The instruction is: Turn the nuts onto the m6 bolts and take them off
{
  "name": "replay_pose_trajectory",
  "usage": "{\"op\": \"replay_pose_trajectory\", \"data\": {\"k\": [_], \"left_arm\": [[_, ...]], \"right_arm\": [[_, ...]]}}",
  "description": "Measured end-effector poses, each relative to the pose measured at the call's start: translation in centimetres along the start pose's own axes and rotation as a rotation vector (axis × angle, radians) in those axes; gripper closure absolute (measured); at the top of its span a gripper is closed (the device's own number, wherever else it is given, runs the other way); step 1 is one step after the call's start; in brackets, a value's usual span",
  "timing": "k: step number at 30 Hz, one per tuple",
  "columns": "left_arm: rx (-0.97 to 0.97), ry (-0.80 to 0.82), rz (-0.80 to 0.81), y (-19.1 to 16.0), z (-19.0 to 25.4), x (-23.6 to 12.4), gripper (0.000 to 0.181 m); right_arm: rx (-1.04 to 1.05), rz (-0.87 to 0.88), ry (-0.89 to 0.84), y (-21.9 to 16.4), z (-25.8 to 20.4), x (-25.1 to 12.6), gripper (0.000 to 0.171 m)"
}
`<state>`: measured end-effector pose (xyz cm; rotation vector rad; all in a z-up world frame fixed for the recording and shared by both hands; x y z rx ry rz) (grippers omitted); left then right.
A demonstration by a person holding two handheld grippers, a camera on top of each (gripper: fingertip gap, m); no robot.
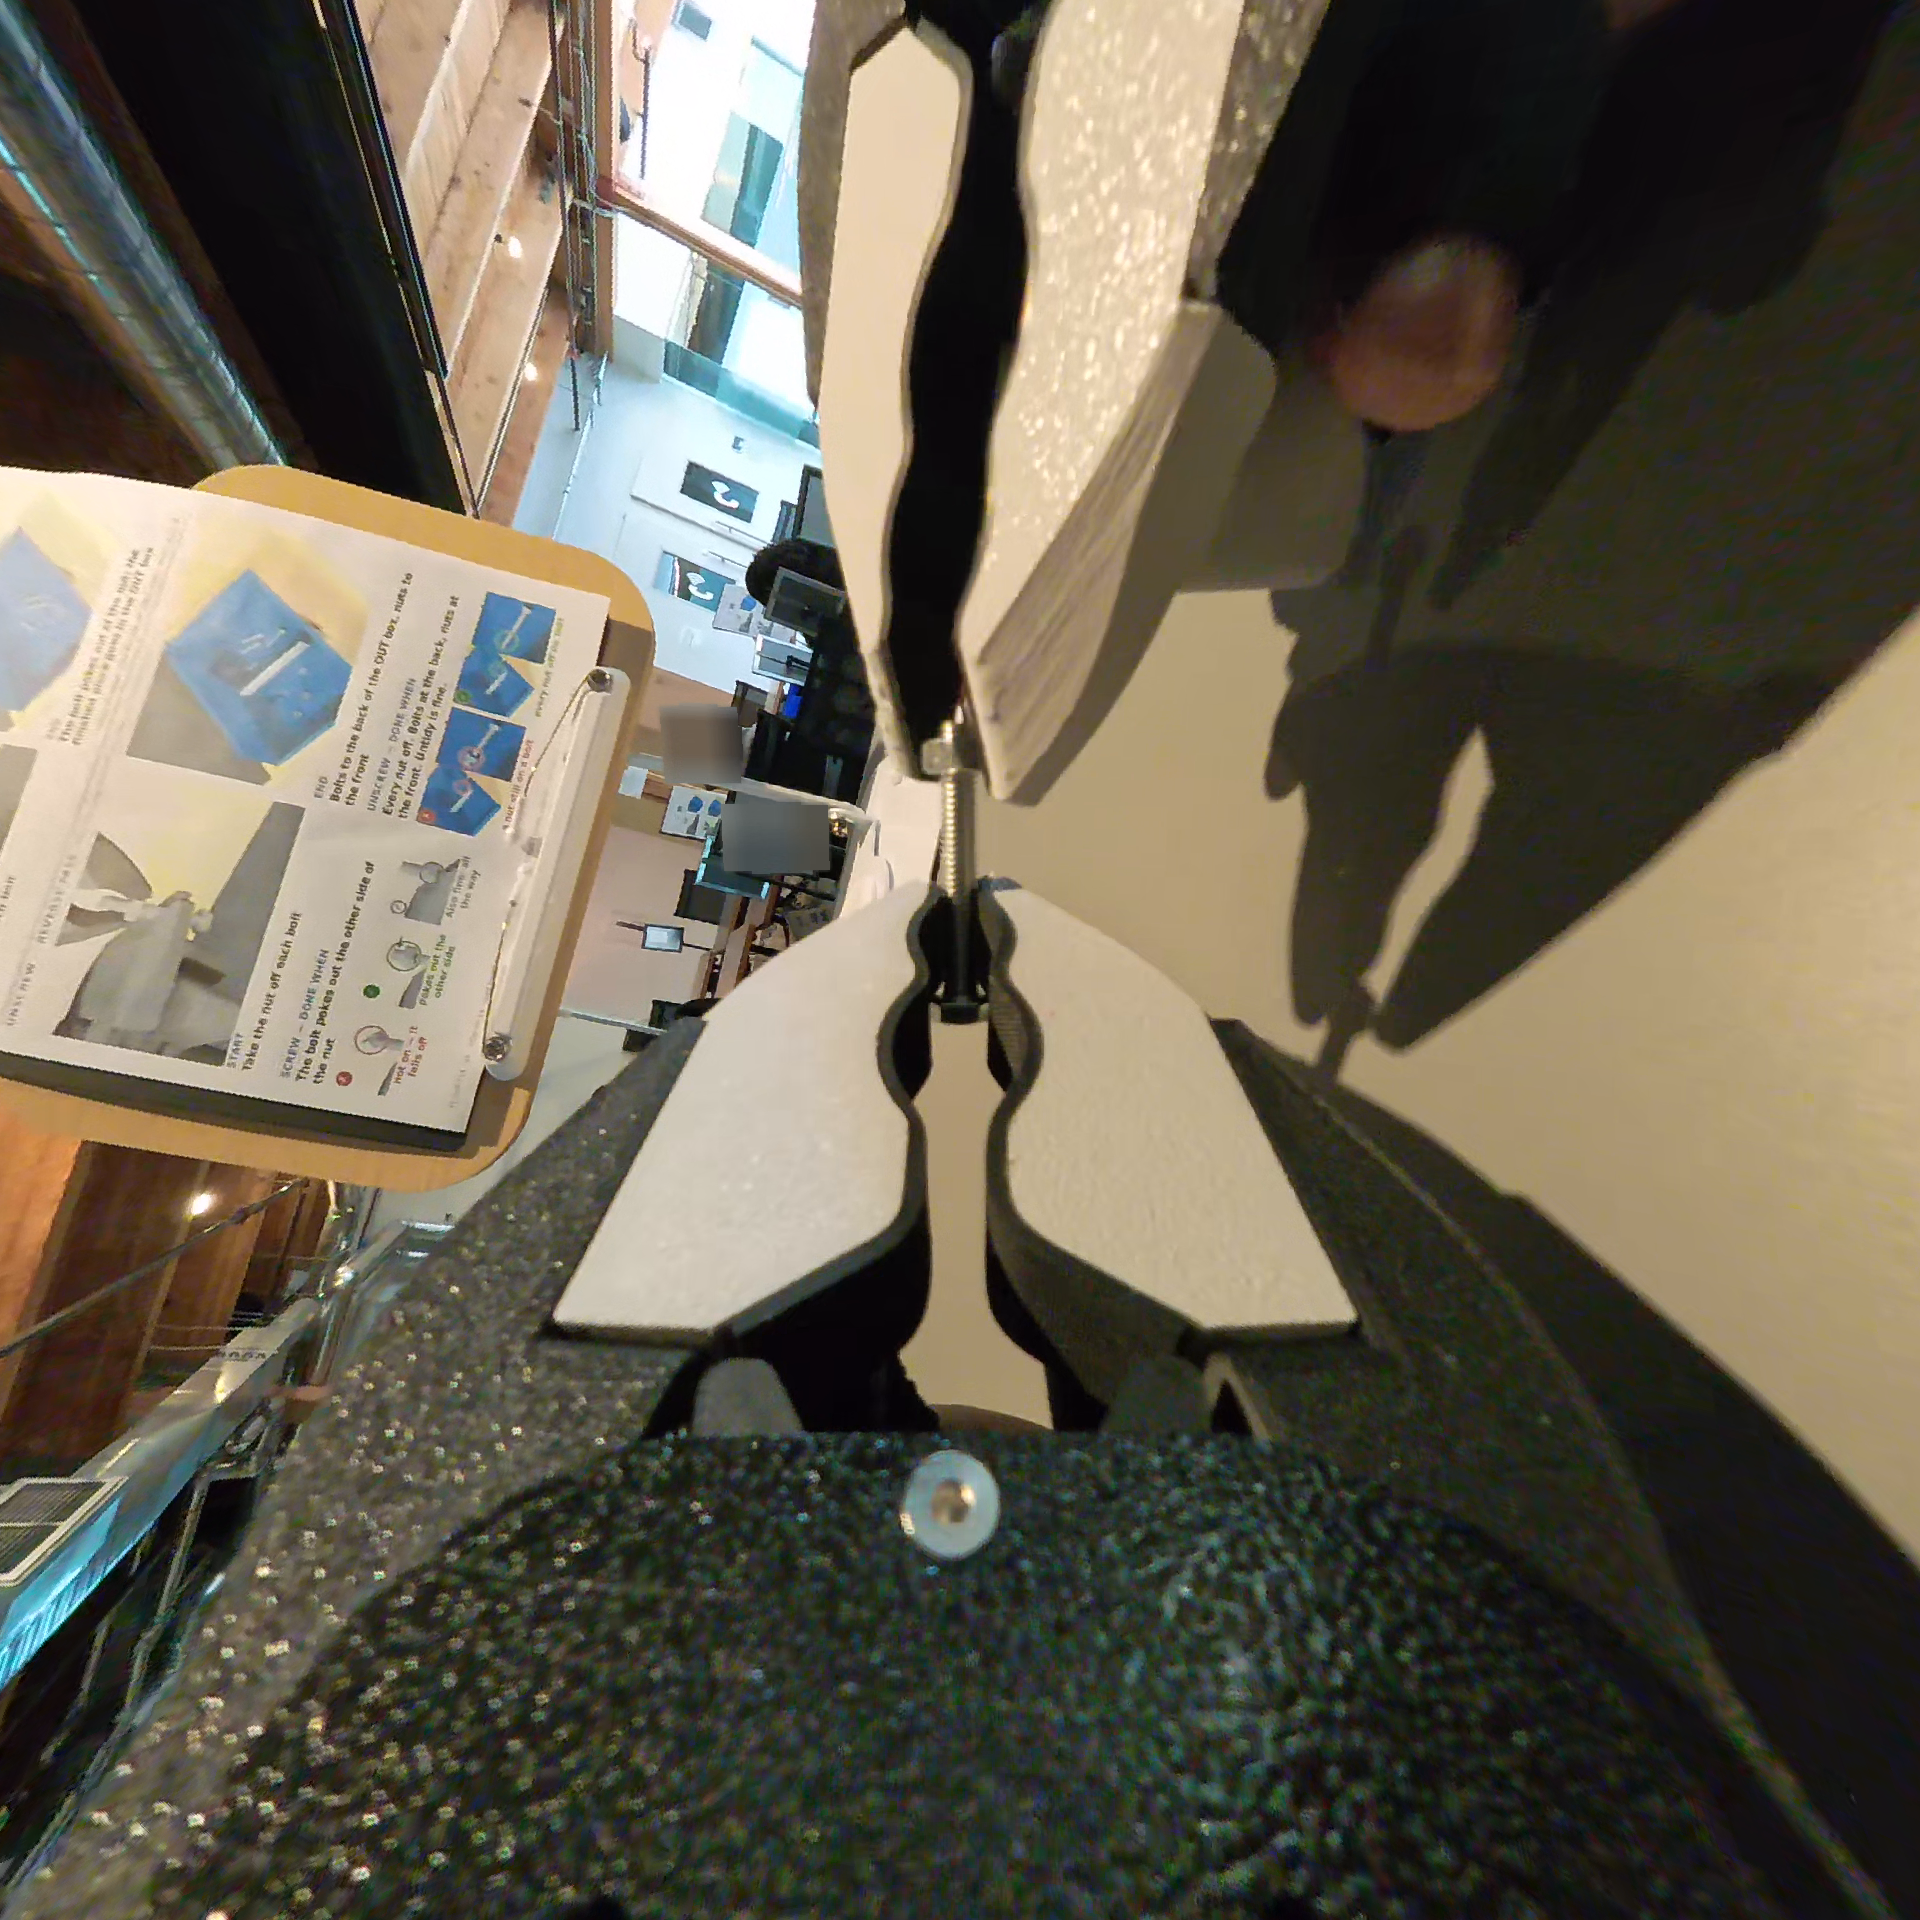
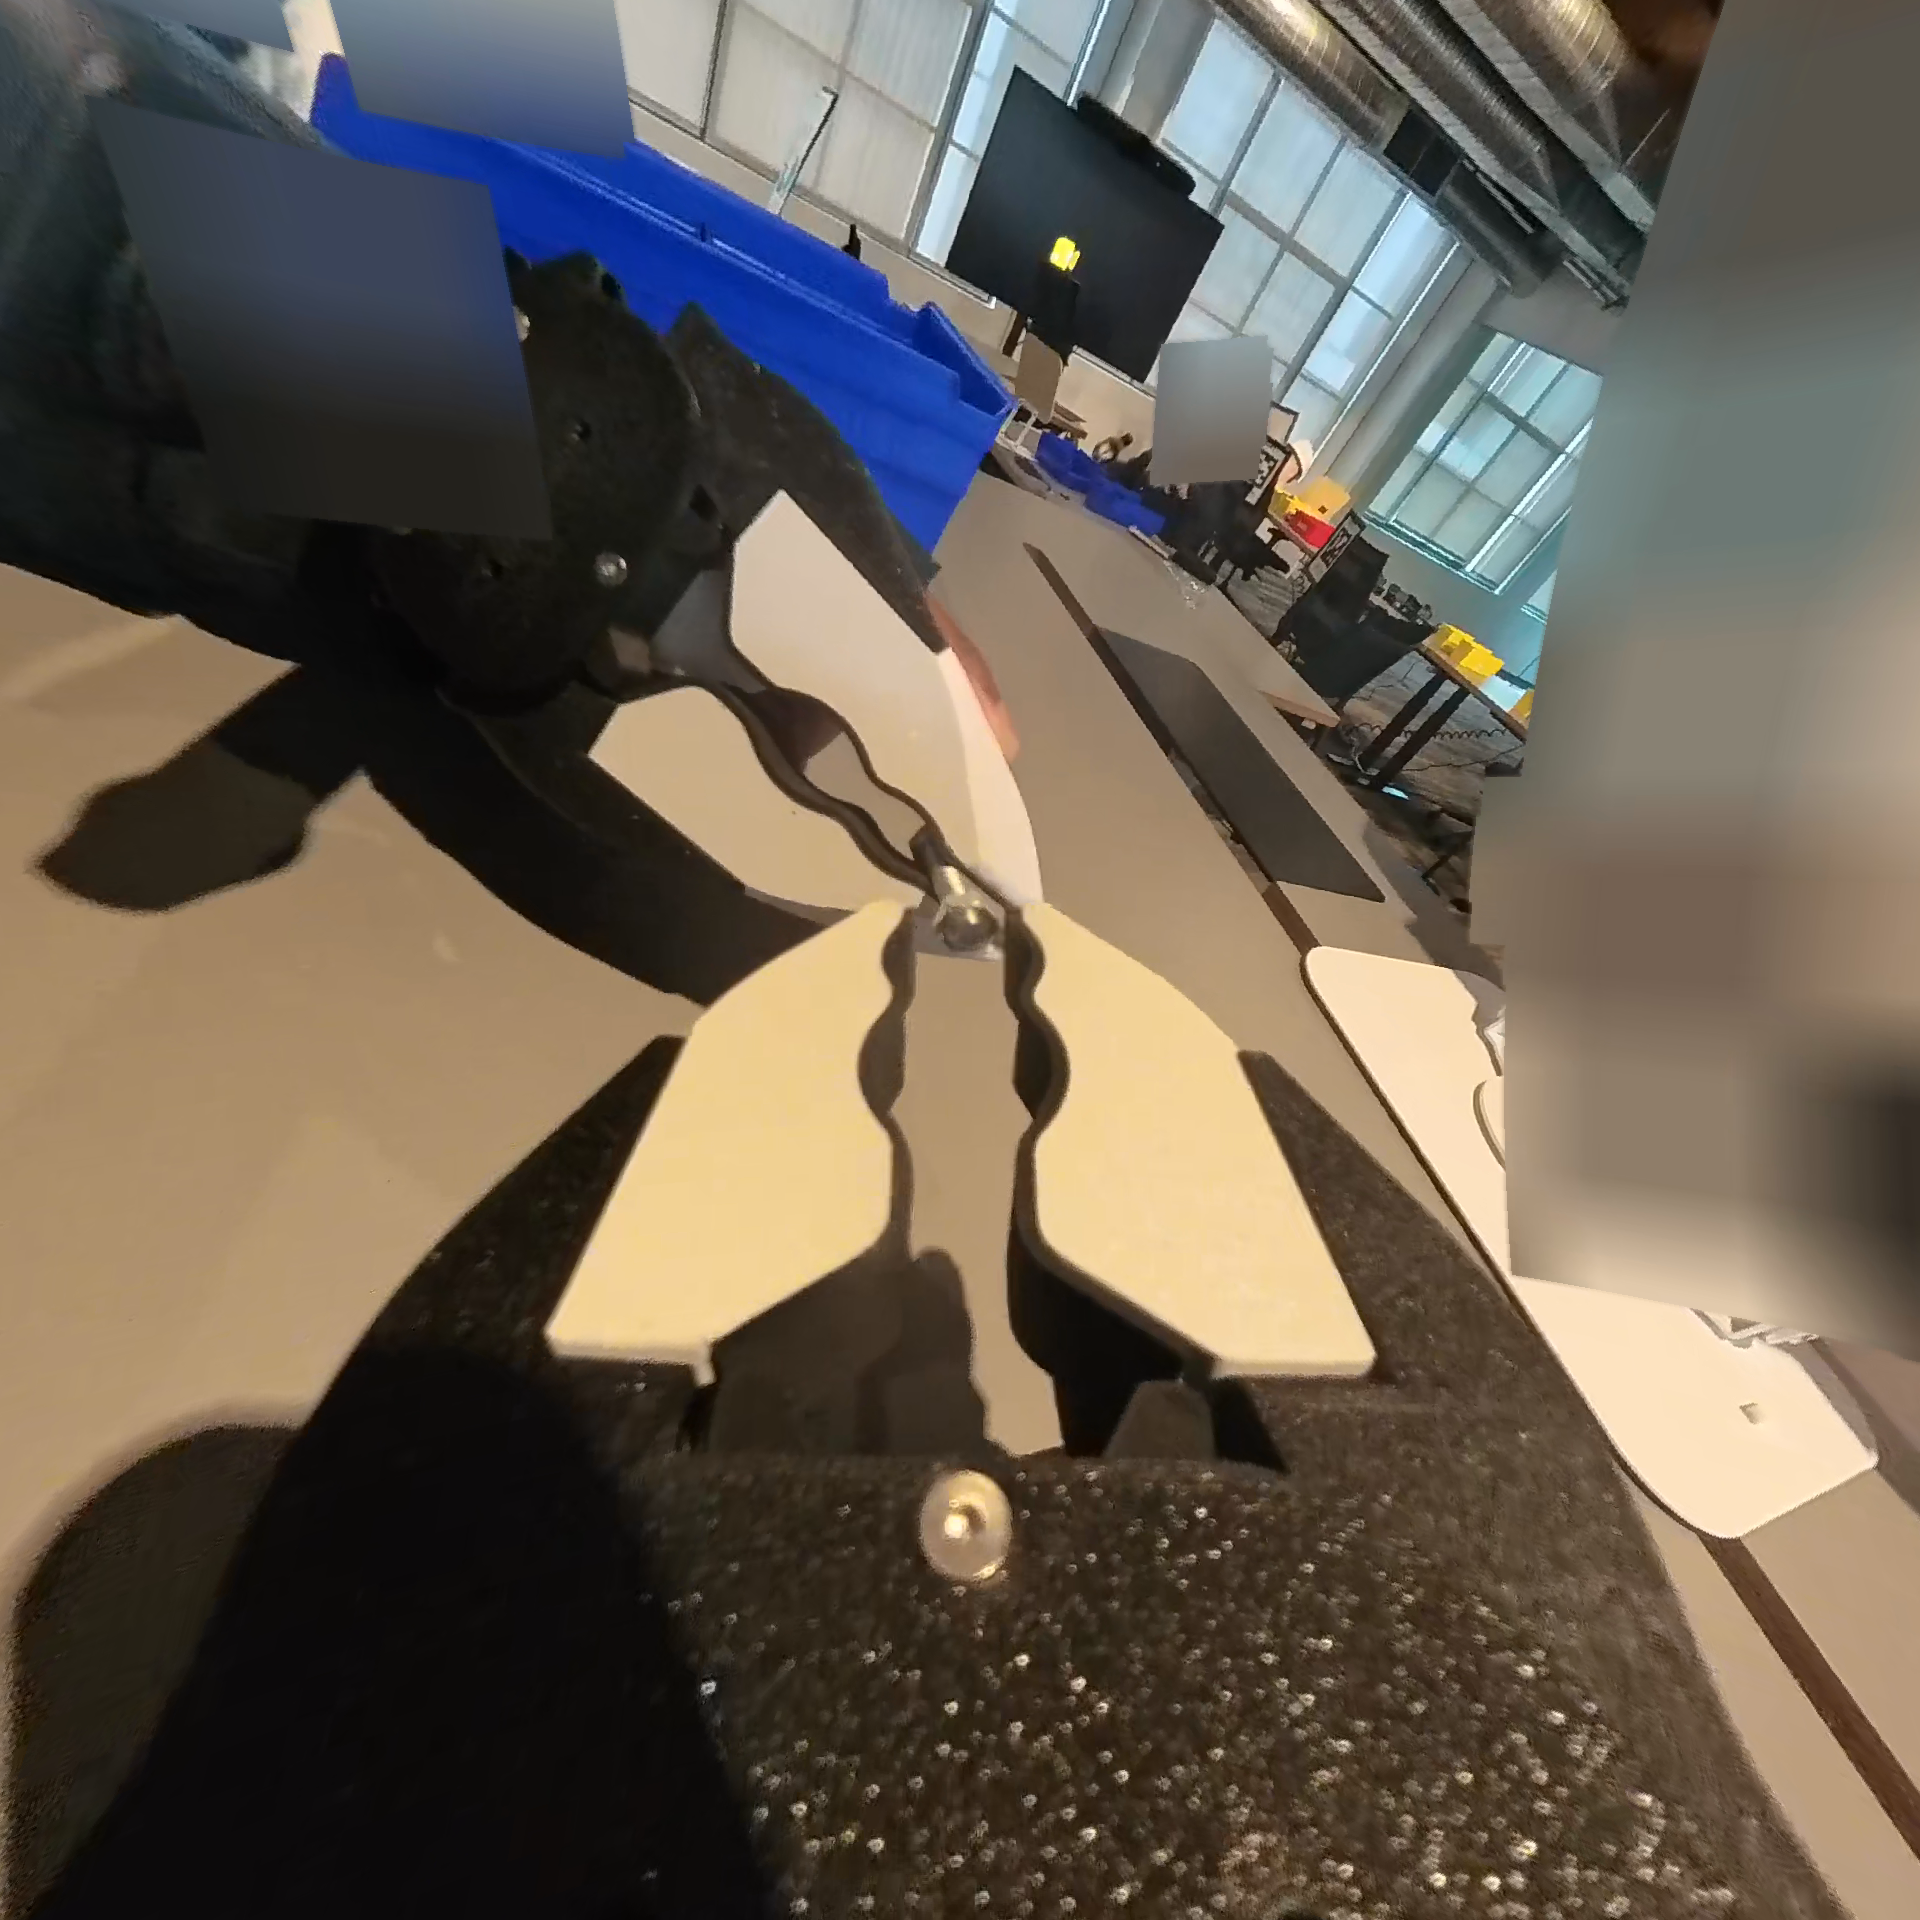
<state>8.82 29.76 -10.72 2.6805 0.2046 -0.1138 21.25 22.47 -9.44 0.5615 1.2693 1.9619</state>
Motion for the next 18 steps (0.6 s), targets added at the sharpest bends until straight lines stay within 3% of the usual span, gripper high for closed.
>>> {"op": "replay_pose_trajectory", "data": {"k": [6,10,12,15,18], "left_arm": [[0.086,0.033,-0.043,0.0,0.1,0.2,0.176],[0.233,0.118,-0.133,-0.1,-0.3,0.1,0.176],[0.235,0.135,-0.139,0.0,-0.4,0.2,0.176],[0.188,0.155,-0.111,0.2,-0.6,0.1,0.176],[0.129,0.143,-0.082,0.1,-0.7,-0.2,0.176]], "right_arm": [[0.106,-0.031,-0.009,0.0,0.5,0.2,0.160],[0.672,-0.018,-0.049,-0.3,1.6,1.0,0.160],[0.850,0.016,-0.040,-0.5,1.9,1.0,0.161],[0.851,0.064,-0.042,-0.3,2.0,0.7,0.152],[0.628,0.107,-0.052,0.3,2.0,0.0,0.135]]}}
Point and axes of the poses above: each gripper's, where its closed fingertips meet, x out along the fingers, y out of its top, z = x × y across the jaws, the point moved 9 cm from there along -x, back along the fingers, and after that the axes turned 9 degrees about z, right-handed, at the moved point
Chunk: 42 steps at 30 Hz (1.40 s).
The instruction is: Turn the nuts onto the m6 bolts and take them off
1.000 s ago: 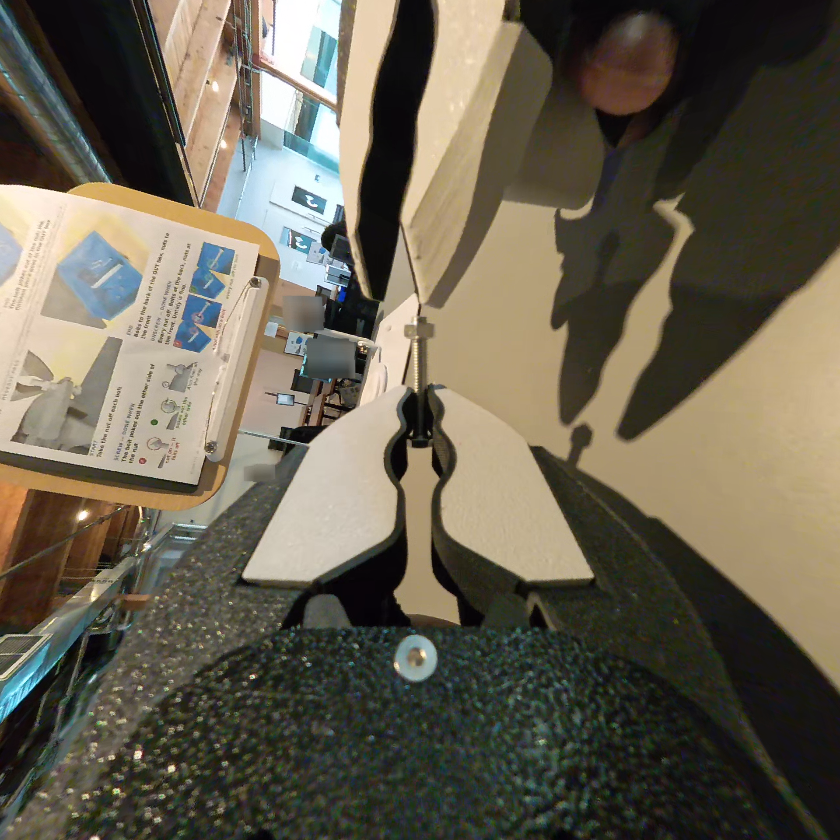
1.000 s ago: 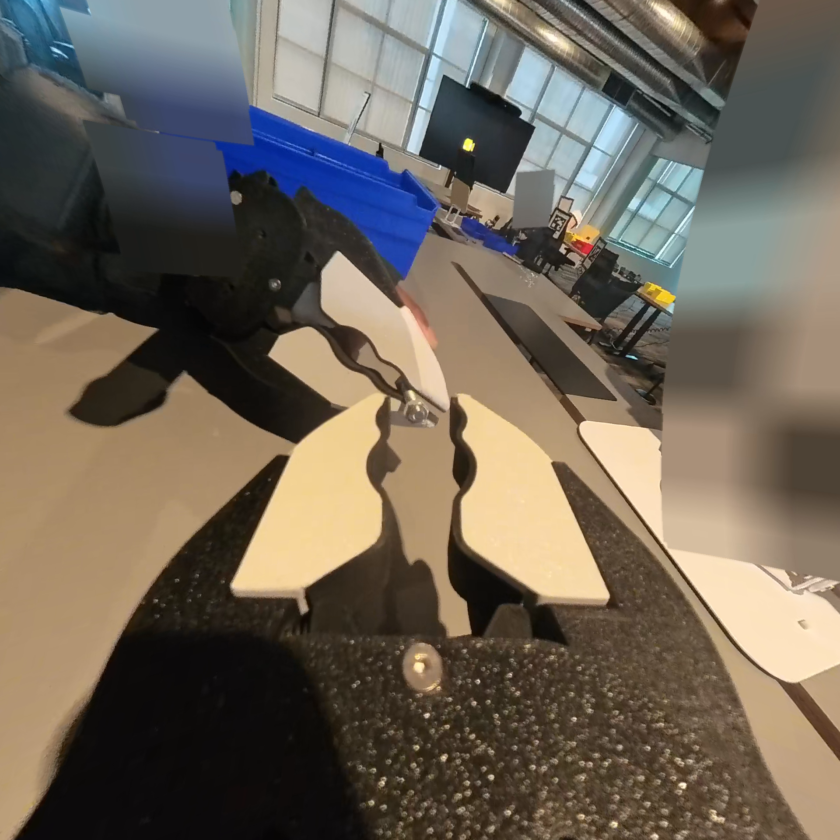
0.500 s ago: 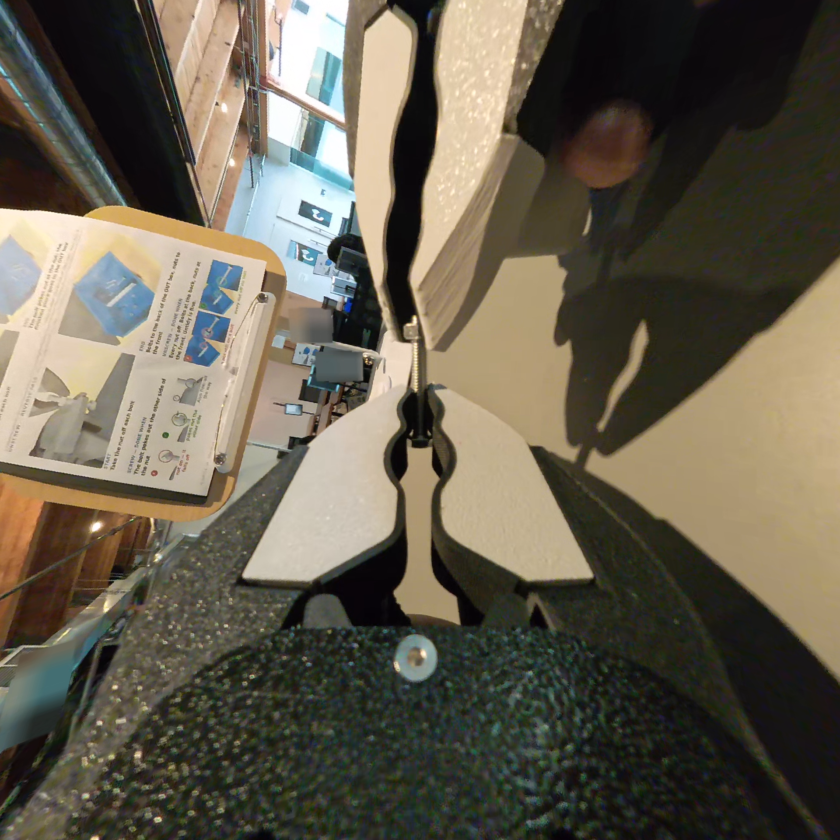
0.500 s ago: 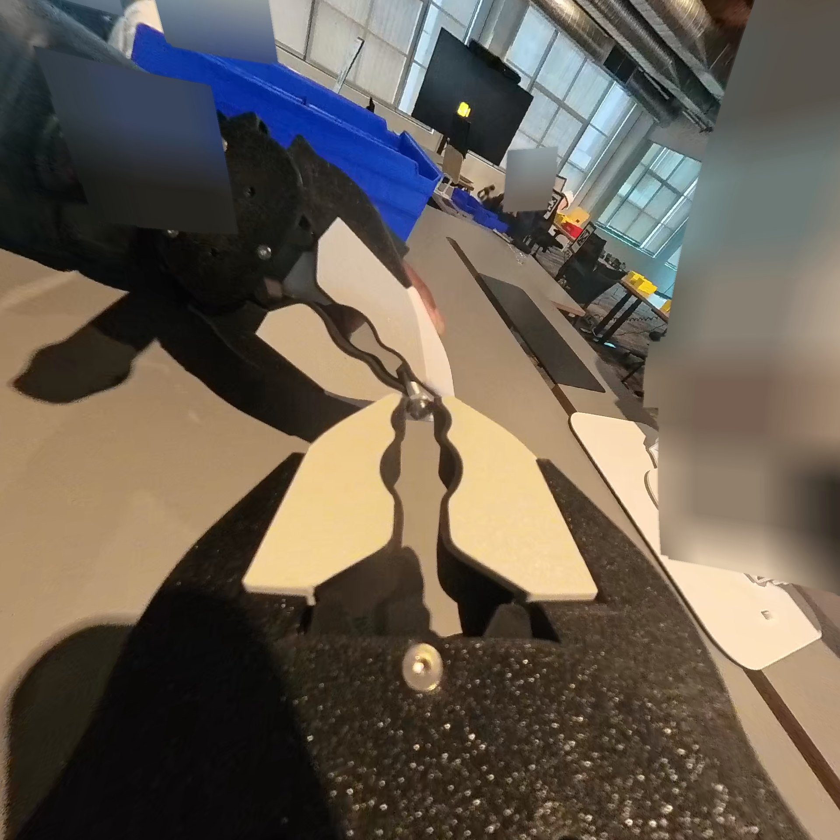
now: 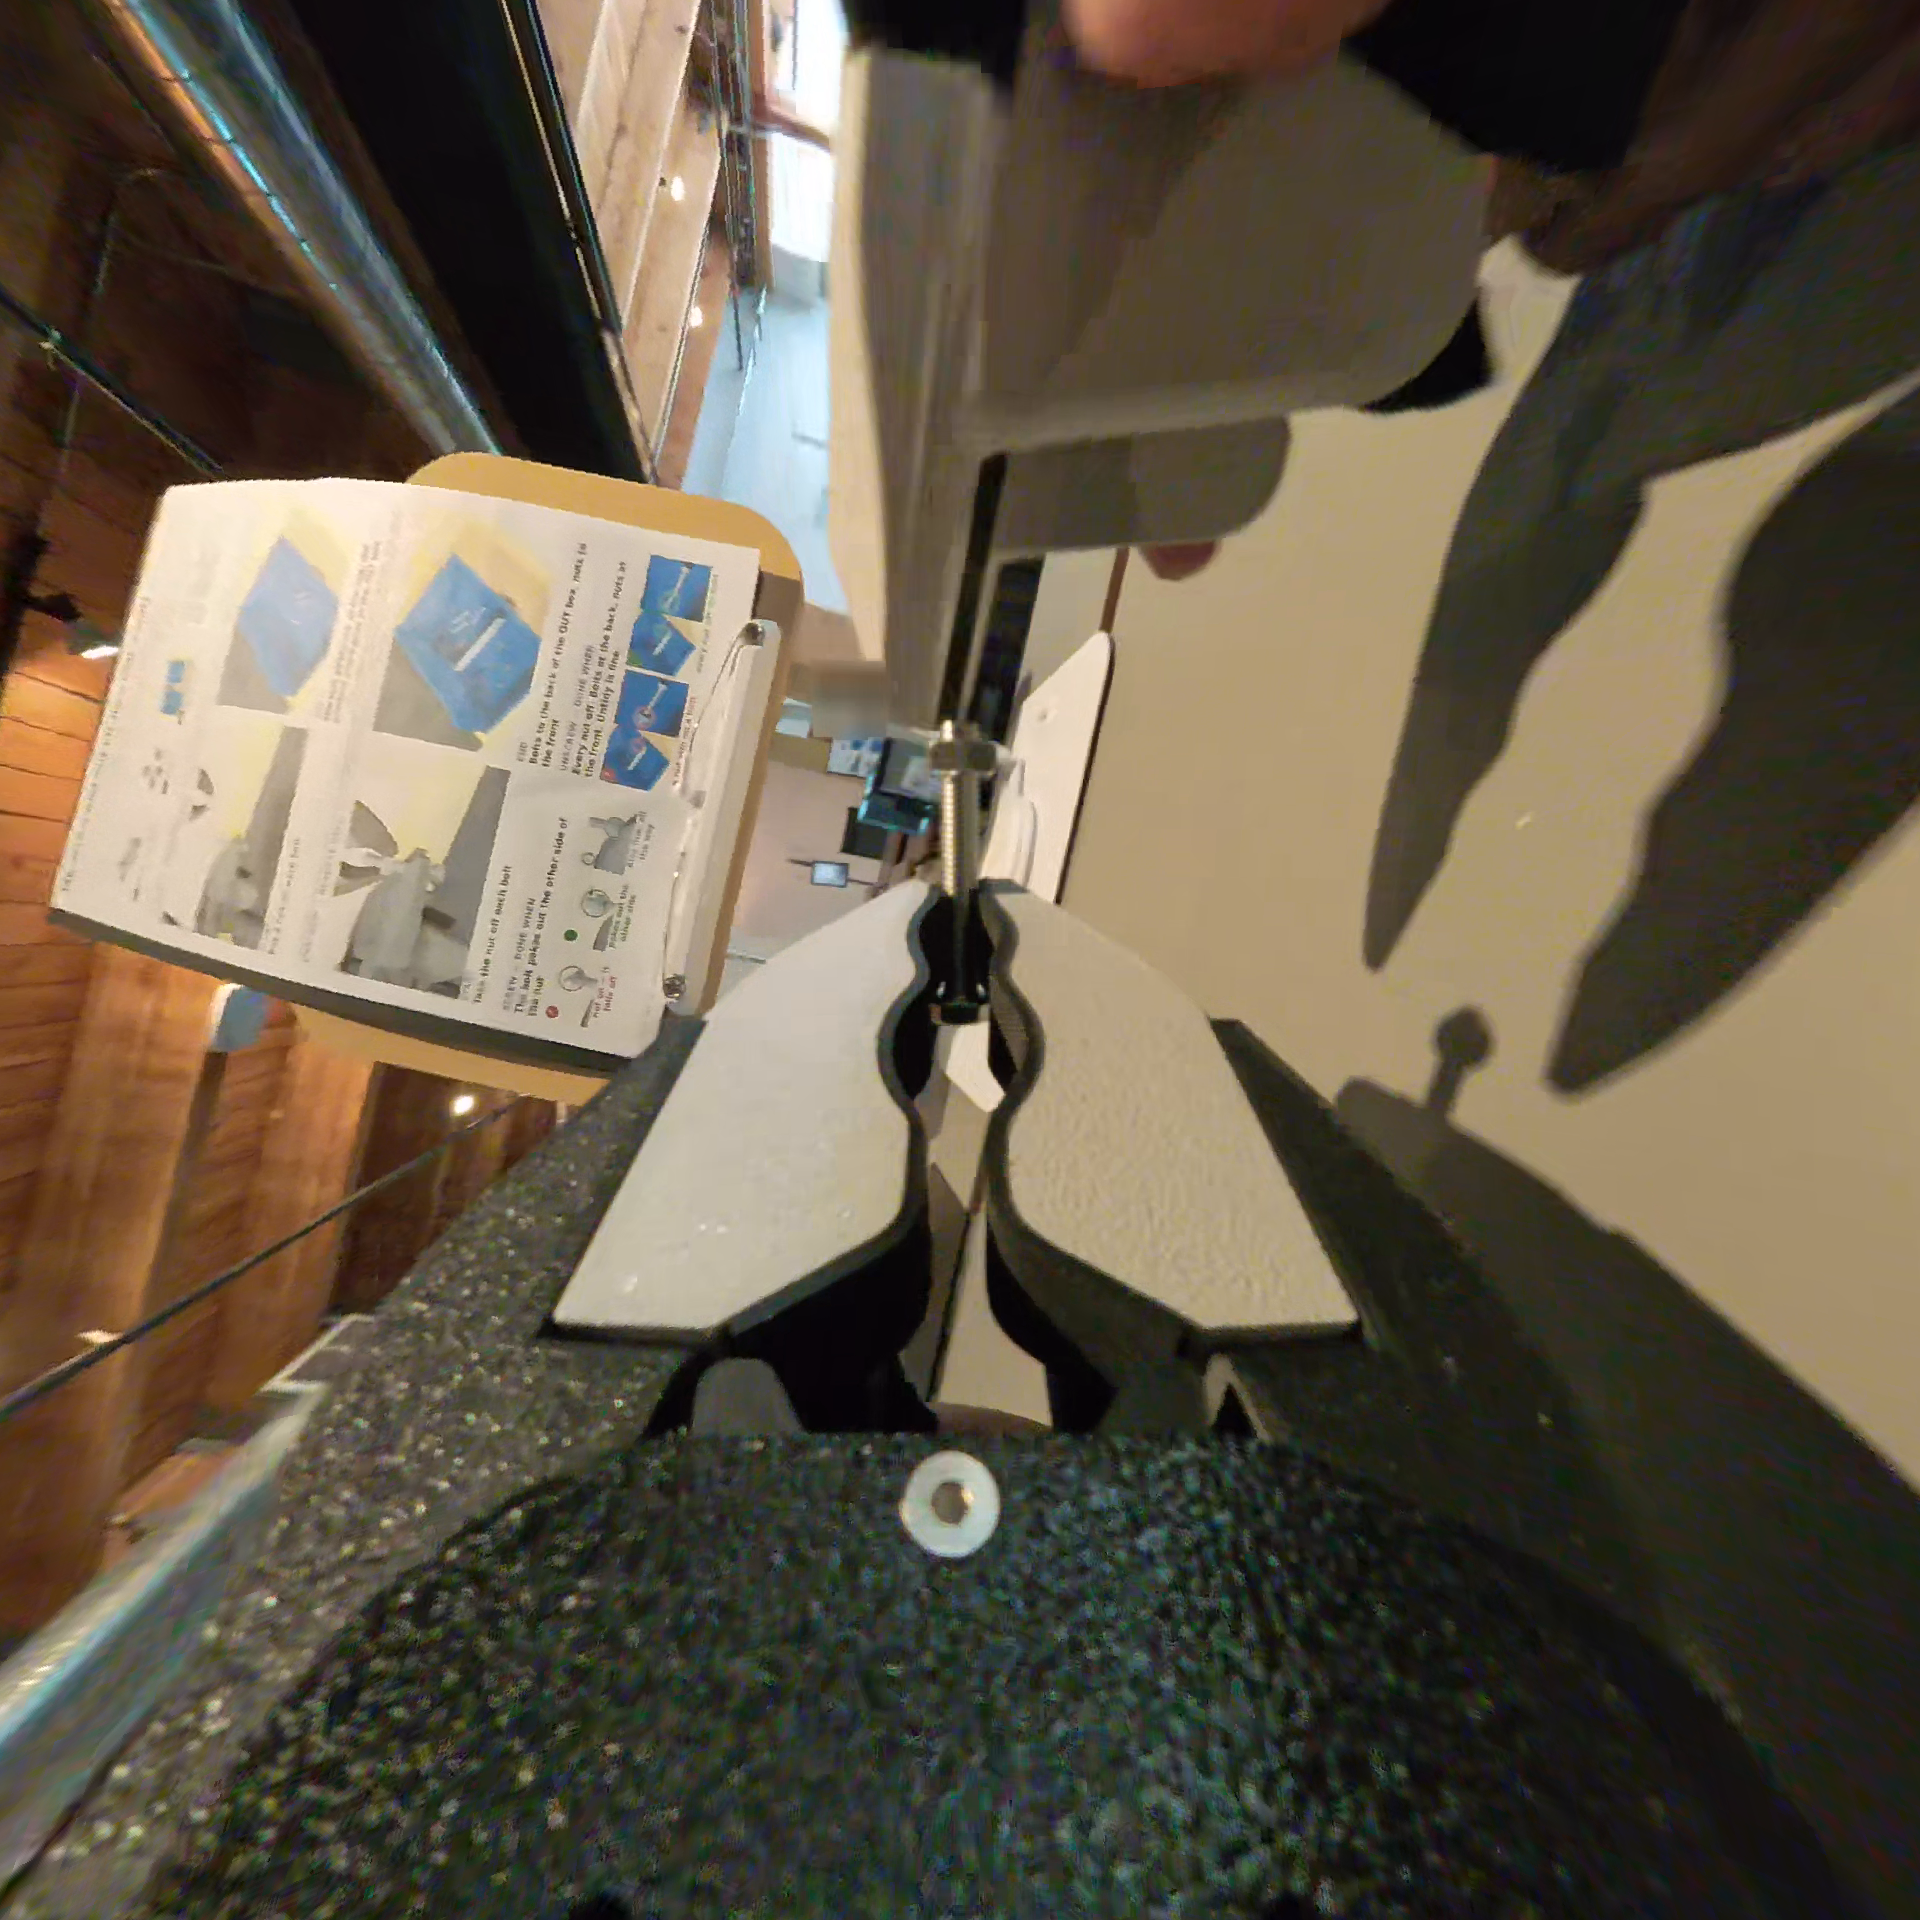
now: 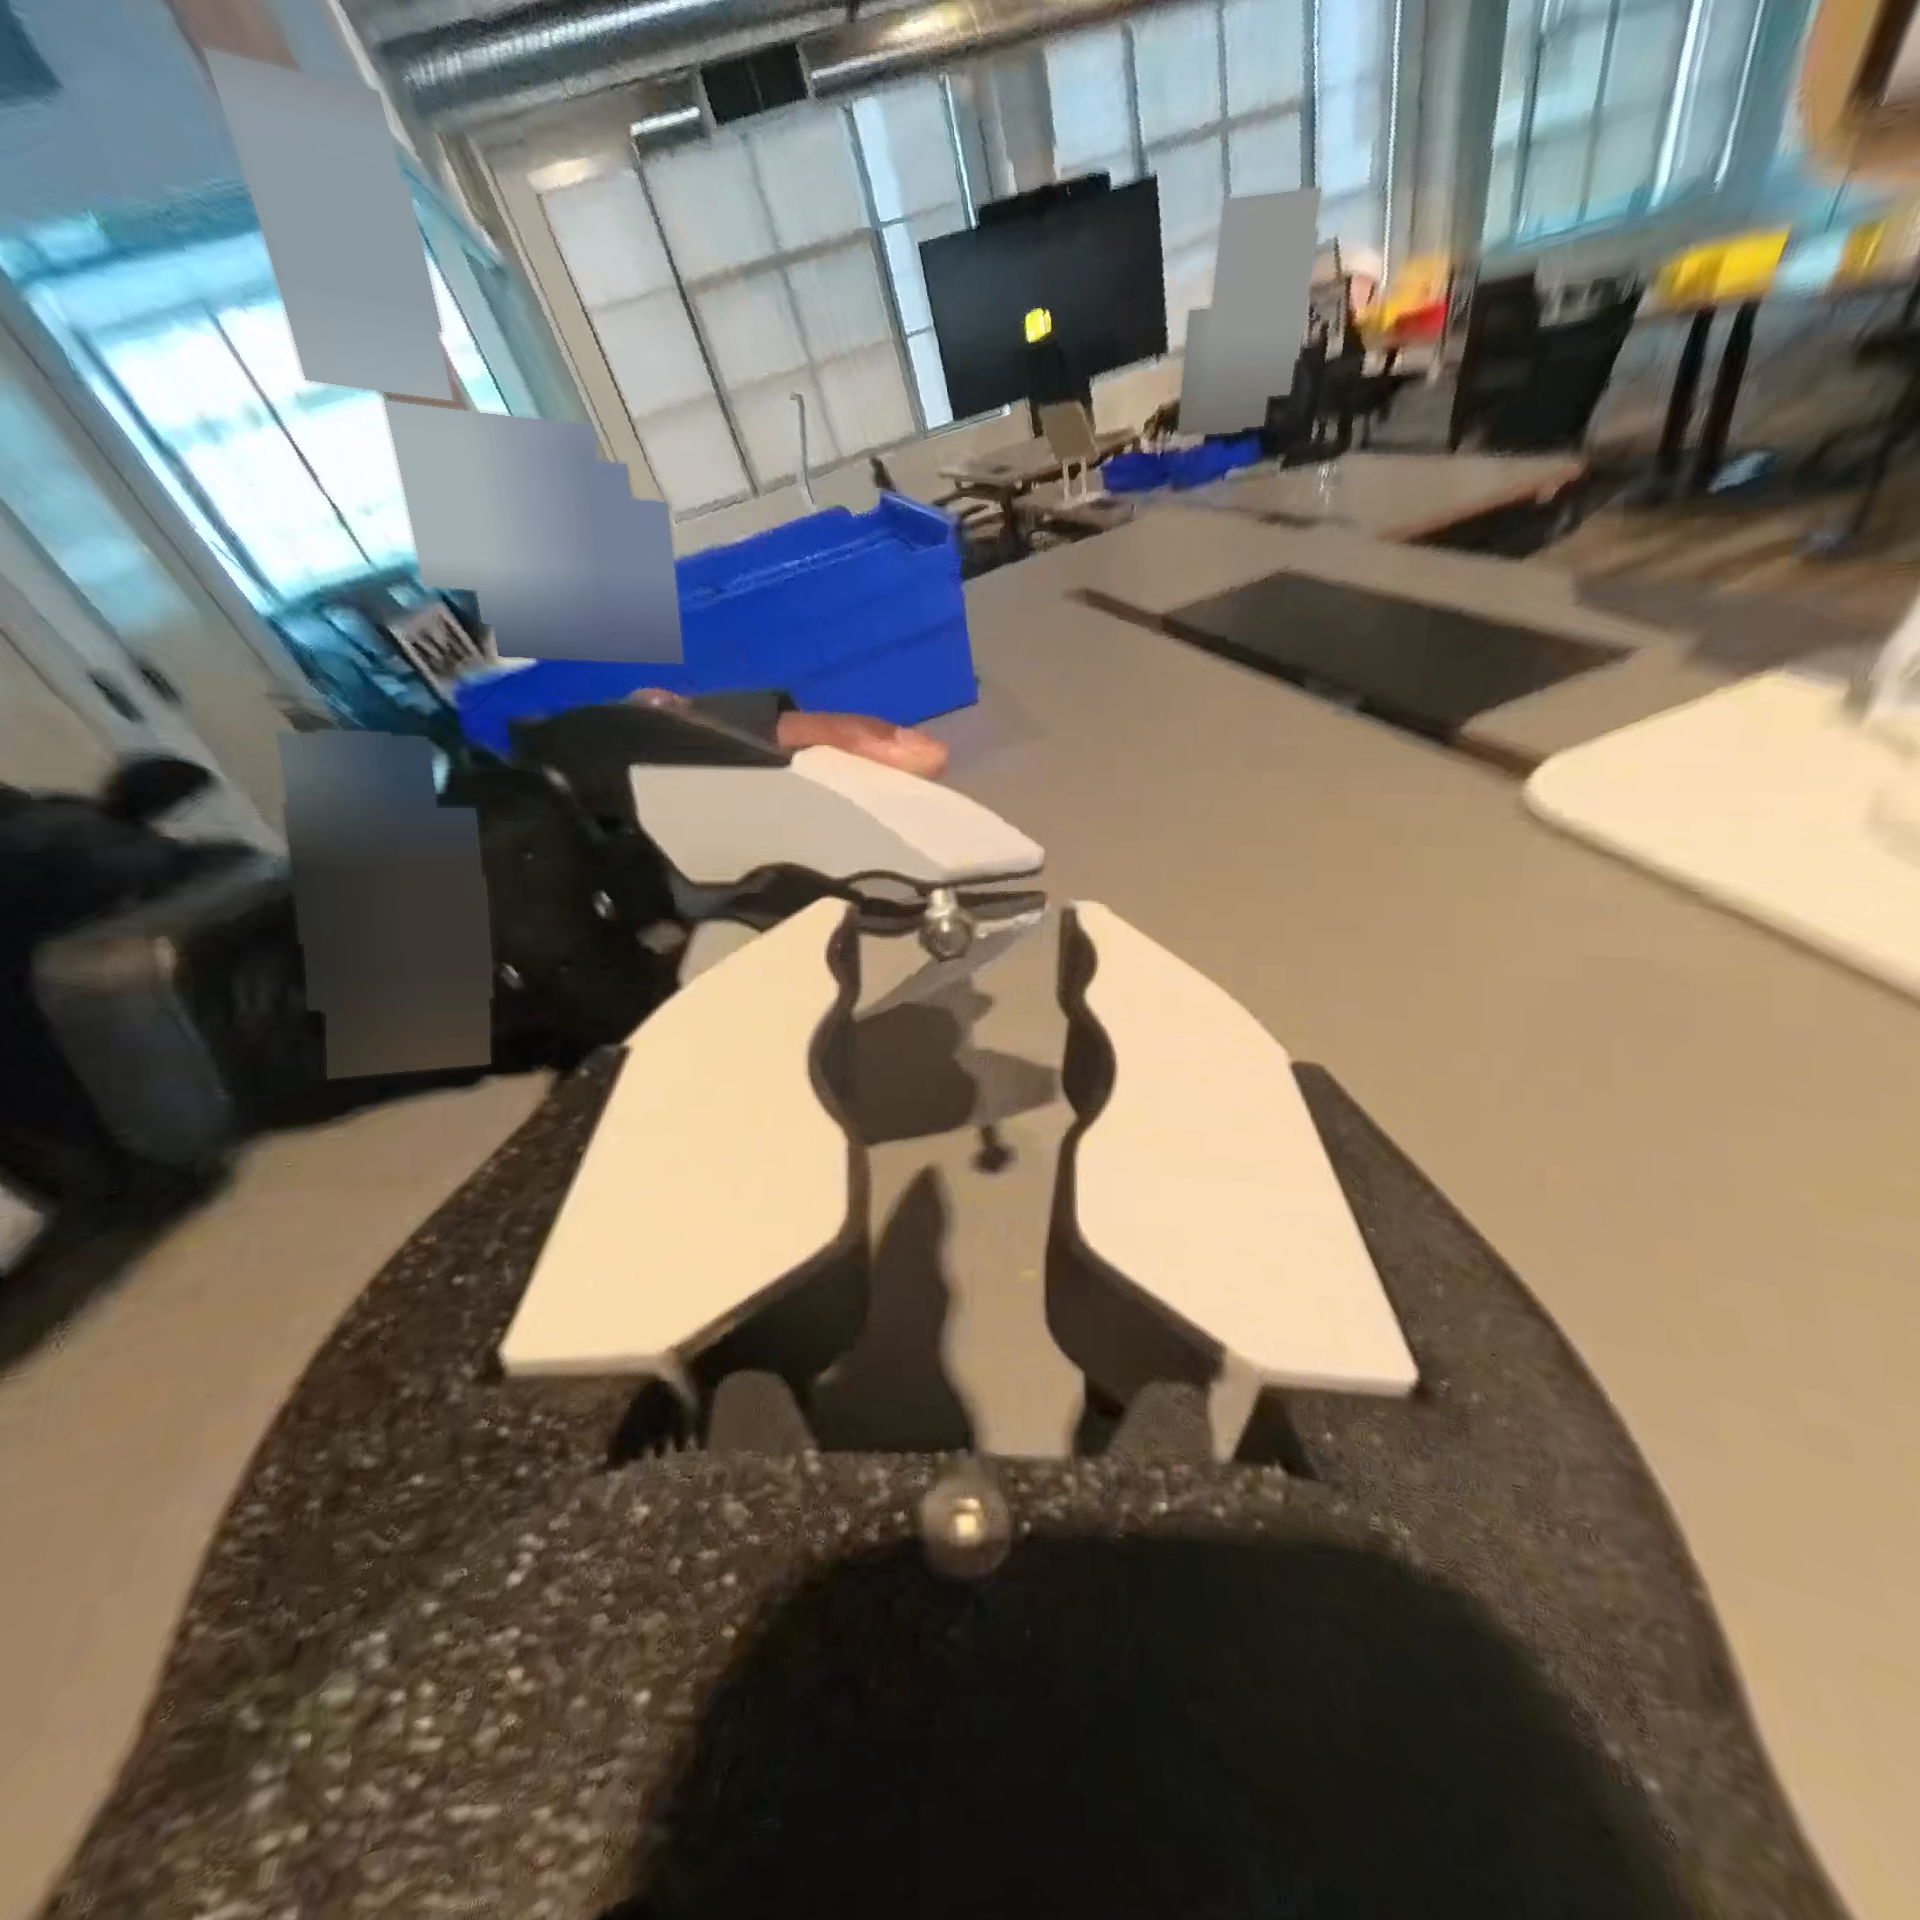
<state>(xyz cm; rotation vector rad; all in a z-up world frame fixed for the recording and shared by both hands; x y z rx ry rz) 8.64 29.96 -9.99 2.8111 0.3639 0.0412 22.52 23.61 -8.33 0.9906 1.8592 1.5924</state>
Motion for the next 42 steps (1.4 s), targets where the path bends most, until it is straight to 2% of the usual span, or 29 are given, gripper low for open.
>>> {"op": "replay_pose_trajectory", "data": {"k": [1,4,6,17,22,25,29,31,35,38,42], "left_arm": [[-0.030,-0.015,0.013,-0.1,0.0,-0.1,0.176],[-0.097,-0.066,0.038,-0.3,0.1,-0.1,0.176],[-0.116,-0.101,0.045,-0.4,0.3,-0.1,0.176],[-0.140,-0.167,0.096,0.3,0.8,-0.3,0.176],[-0.079,-0.155,0.090,0.7,1.0,-0.3,0.176],[0.010,-0.106,0.052,0.7,0.9,-0.3,0.177],[0.096,-0.035,-0.011,0.6,0.5,-0.4,0.177],[0.061,-0.021,-0.004,0.6,0.4,-0.4,0.177],[-0.042,-0.027,0.021,0.7,0.1,-0.4,0.177],[-0.070,-0.062,0.051,0.6,0.3,-0.5,0.176],[-0.090,-0.089,0.067,0.5,0.5,-0.4,0.177]], "right_arm": [[-0.130,0.004,-0.012,0.1,-0.1,-0.4,0.131],[-0.542,-0.014,-0.030,-0.1,-0.7,-1.5,0.135],[-0.657,-0.047,-0.025,-0.5,-1.1,-1.6,0.138],[-0.722,-0.102,0.003,-1.5,-2.2,-1.0,0.145],[-0.698,-0.126,0.017,-1.7,-2.5,-0.8,0.160],[-0.520,-0.148,-0.012,-1.3,-2.2,-0.5,0.161],[-0.019,-0.119,-0.054,-0.8,-1.3,0.3,0.161],[0.047,-0.104,-0.034,-0.6,-1.1,0.2,0.161],[-0.274,-0.063,-0.033,-0.3,-1.6,-0.4,0.140],[-0.542,-0.051,-0.044,-0.7,-2.4,-0.9,0.141],[-0.650,-0.091,-0.026,-1.3,-3.0,-0.7,0.144]]}}
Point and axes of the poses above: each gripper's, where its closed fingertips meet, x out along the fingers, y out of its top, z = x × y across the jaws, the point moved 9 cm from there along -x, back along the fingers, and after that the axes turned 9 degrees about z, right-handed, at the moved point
